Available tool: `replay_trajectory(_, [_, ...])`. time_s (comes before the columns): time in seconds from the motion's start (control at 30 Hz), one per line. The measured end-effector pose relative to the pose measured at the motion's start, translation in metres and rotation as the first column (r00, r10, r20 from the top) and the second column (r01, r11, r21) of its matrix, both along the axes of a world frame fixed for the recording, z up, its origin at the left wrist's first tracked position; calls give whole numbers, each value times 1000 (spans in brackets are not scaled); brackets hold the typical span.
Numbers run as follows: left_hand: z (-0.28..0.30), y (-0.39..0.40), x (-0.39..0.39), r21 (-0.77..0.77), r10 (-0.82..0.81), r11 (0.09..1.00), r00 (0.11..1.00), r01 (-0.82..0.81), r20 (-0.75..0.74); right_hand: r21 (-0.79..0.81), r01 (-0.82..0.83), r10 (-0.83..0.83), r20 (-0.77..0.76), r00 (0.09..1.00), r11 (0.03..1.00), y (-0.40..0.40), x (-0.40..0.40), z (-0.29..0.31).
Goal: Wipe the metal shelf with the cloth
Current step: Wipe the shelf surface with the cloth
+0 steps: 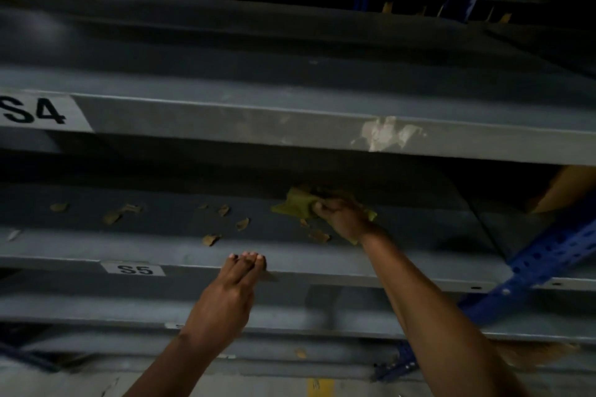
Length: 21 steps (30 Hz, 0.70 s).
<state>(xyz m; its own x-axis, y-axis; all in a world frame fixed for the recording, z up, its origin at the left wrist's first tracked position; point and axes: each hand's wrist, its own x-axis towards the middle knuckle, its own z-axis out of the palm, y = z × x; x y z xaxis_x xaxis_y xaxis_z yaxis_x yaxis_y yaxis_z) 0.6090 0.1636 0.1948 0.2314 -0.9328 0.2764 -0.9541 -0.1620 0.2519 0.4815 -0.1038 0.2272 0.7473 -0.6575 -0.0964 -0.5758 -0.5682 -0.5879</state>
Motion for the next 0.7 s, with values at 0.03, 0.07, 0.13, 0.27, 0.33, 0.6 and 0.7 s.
replay_trajectory(0.03, [0, 0, 2, 13, 0, 1000, 1000, 0, -2, 16, -29, 29, 24, 999, 999, 6, -5, -2])
replay_trajectory(0.07, [1, 0, 3, 11, -6, 1000, 1000, 6, 9, 22, -71, 71, 39, 997, 997, 13, -10, -3])
replay_trajectory(0.13, [3, 1, 3, 22, -17, 1000, 1000, 17, -5, 96, -109, 104, 62, 993, 989, 21, -23, -7])
replay_trajectory(0.27, [11, 4, 2, 23, -58, 998, 996, 56, 72, 341, 128, -178, 120, 977, 931, 30, -39, 6])
replay_trajectory(0.33, [14, 4, 3, 4, -67, 998, 996, 67, 66, 290, 209, -243, 86, 966, 934, 32, -34, 13])
replay_trajectory(0.6, [13, 7, 11, 55, -132, 990, 990, 129, 54, 452, -7, -57, 127, 990, 892, 65, -26, 19])
replay_trajectory(0.7, [13, 9, 13, 47, -162, 986, 987, 161, 14, 577, 33, -190, 214, 958, 816, 65, -42, 17])
